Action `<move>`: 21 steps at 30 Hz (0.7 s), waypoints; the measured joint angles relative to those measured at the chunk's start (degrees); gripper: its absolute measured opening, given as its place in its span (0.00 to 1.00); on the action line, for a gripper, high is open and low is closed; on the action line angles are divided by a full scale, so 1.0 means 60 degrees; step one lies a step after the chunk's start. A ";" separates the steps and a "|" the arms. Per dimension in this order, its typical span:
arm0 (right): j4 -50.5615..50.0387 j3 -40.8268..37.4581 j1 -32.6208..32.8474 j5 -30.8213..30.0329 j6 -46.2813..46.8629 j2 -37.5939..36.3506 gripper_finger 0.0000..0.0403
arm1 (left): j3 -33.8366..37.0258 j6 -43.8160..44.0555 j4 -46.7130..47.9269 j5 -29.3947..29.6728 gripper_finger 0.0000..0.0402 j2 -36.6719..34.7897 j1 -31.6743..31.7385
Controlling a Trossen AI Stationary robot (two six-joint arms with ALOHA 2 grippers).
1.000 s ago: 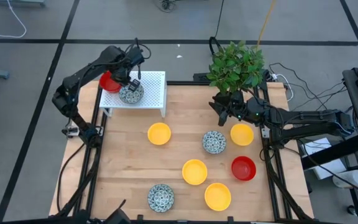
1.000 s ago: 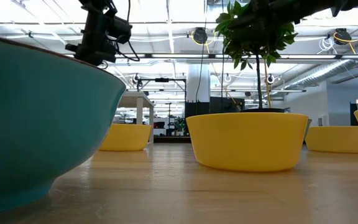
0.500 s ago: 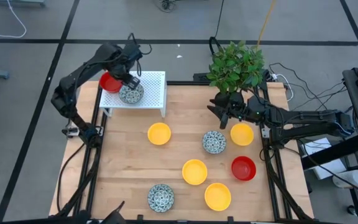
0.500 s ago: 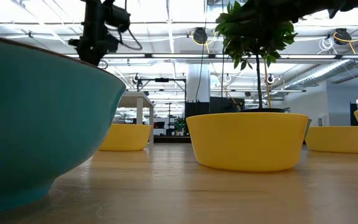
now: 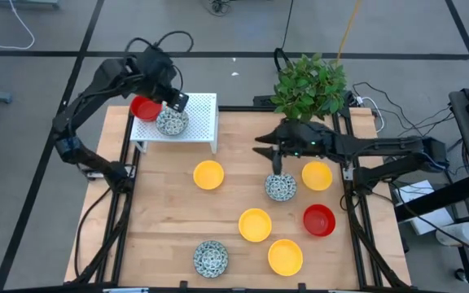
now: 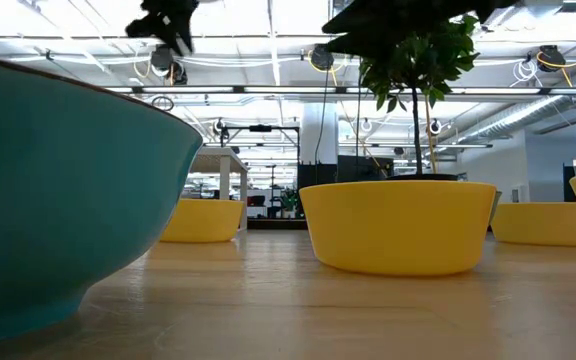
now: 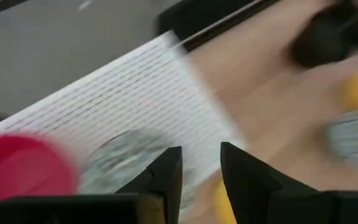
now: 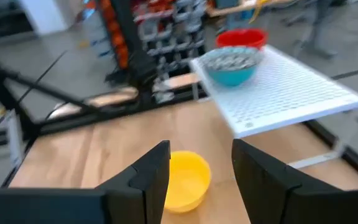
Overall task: Pick & Place Mini bowls
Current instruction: Put the yellow bowl on the shelf
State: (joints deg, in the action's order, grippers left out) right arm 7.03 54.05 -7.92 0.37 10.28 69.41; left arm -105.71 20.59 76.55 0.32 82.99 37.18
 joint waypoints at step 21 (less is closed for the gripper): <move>0.0302 0.0662 0.0705 0.1690 -0.2002 0.3713 0.40 | 0.0004 0.1907 -0.3438 -0.0806 0.25 -0.0261 -0.2753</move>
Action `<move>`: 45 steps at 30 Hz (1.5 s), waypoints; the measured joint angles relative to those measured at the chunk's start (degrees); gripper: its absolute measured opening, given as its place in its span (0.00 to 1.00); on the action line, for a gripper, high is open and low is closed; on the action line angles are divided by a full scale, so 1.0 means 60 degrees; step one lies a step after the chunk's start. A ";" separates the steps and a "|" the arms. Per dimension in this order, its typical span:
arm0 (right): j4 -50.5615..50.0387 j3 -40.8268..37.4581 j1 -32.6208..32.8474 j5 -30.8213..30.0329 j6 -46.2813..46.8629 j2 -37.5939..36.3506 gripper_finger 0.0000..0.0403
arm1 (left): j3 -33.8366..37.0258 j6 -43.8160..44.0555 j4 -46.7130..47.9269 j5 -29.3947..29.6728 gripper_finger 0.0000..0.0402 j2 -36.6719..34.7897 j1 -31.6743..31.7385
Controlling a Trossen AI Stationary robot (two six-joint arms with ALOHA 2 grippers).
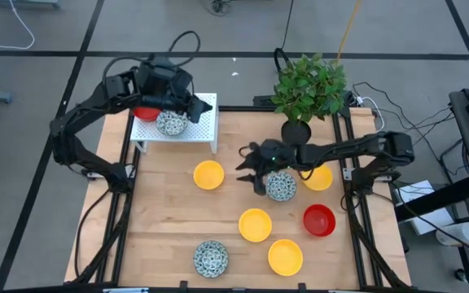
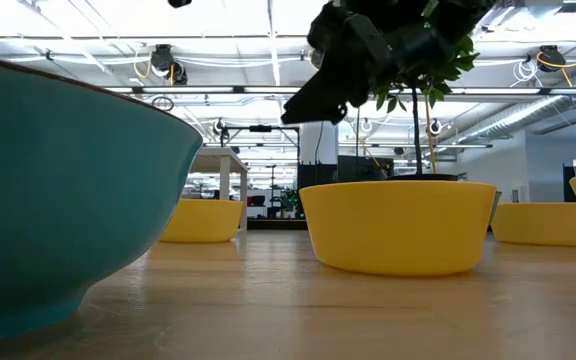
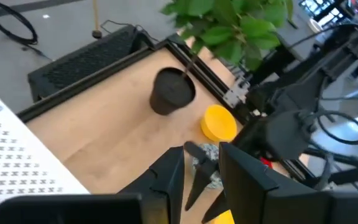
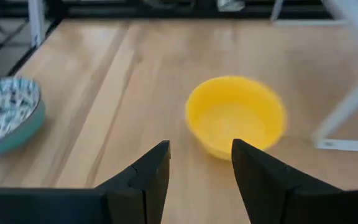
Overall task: Pick & Place Mini bowls
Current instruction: Put the yellow bowl on the shelf
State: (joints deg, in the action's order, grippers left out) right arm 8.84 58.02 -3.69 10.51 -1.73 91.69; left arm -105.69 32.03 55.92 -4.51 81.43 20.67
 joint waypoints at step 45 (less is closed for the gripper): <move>-0.7184 0.3497 0.1576 -0.5835 0.0583 -0.1399 0.40 | 0.2305 -0.1483 0.3558 0.0048 0.26 0.0062 -0.3598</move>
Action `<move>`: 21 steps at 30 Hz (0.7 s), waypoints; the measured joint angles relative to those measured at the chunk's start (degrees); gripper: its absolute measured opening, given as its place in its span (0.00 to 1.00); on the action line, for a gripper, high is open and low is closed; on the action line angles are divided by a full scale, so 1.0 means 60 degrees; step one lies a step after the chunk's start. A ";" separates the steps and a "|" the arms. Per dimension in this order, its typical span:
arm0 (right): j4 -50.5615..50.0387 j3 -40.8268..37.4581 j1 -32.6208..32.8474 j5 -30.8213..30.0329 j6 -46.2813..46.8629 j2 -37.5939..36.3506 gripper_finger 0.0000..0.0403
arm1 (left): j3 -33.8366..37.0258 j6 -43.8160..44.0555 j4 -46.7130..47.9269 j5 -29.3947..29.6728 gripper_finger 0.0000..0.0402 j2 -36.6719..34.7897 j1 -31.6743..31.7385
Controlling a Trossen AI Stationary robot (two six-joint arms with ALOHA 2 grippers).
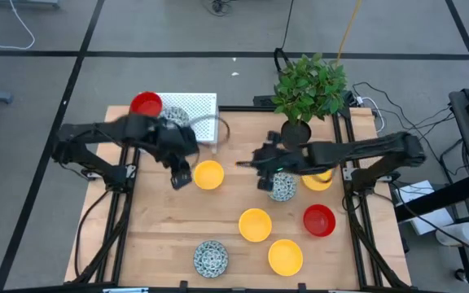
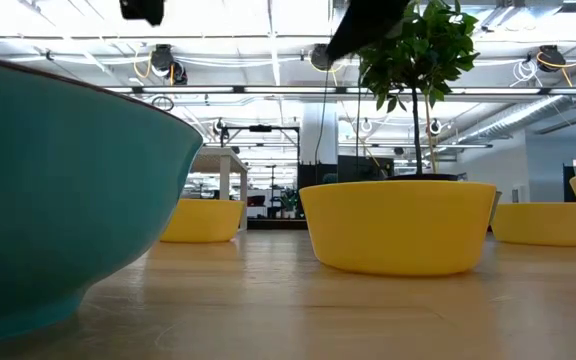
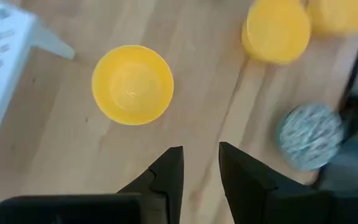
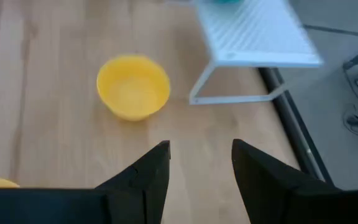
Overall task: Pick & Place Mini bowls
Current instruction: Put the yellow bowl on the shelf
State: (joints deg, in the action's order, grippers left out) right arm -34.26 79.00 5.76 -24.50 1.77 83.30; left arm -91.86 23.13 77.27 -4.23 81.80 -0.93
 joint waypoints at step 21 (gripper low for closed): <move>-0.2330 -0.0004 -0.0004 -0.0685 0.1805 -0.3870 0.40 | 0.2965 -0.3023 -0.3673 0.1686 0.60 0.2765 -0.0672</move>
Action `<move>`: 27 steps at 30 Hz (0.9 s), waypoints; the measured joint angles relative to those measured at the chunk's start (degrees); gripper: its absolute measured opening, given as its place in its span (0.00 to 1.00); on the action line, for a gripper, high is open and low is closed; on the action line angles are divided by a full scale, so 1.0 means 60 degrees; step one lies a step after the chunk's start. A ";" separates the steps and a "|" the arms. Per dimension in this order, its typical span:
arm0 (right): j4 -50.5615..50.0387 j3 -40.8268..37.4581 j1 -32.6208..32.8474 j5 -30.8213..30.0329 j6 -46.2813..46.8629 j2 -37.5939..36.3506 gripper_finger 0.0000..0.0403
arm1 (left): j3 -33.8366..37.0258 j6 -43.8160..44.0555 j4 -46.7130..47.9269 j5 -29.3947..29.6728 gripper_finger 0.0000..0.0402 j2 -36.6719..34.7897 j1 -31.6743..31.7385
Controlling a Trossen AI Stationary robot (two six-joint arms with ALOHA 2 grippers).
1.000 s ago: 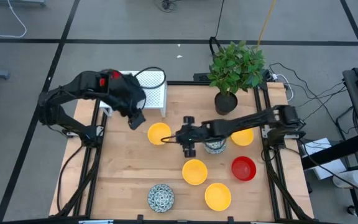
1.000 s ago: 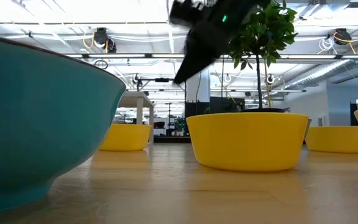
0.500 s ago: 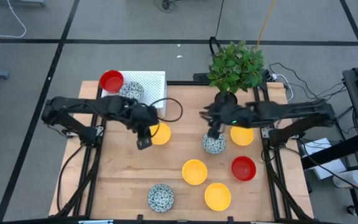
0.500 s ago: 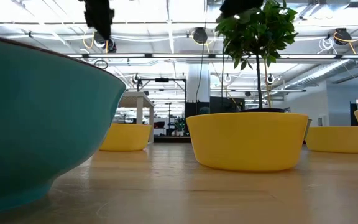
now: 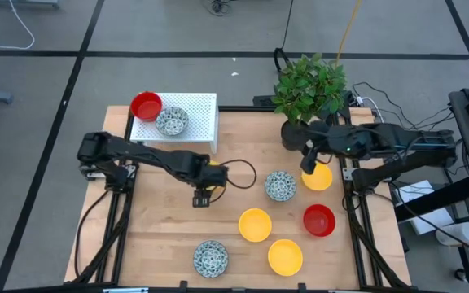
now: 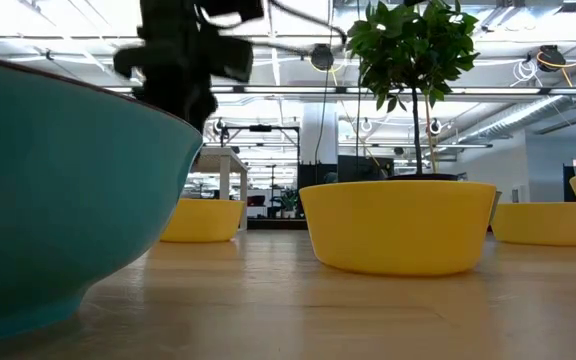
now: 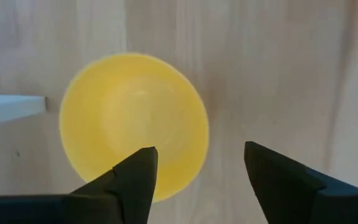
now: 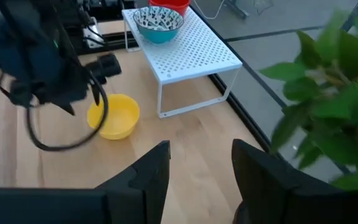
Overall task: Pick & Place Mini bowls
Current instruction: Put the yellow bowl on the shelf
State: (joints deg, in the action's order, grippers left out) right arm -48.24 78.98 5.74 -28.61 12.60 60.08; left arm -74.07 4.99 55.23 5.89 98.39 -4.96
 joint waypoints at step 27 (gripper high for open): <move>0.0032 -0.0004 0.0000 -0.0020 -0.1104 -0.0529 0.40 | -0.0807 0.0204 -0.0452 -0.0880 0.02 -0.0141 0.0118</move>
State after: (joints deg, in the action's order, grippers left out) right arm -48.05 78.96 5.74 -28.73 5.97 56.91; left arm -78.91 6.22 52.52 0.61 97.54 -4.25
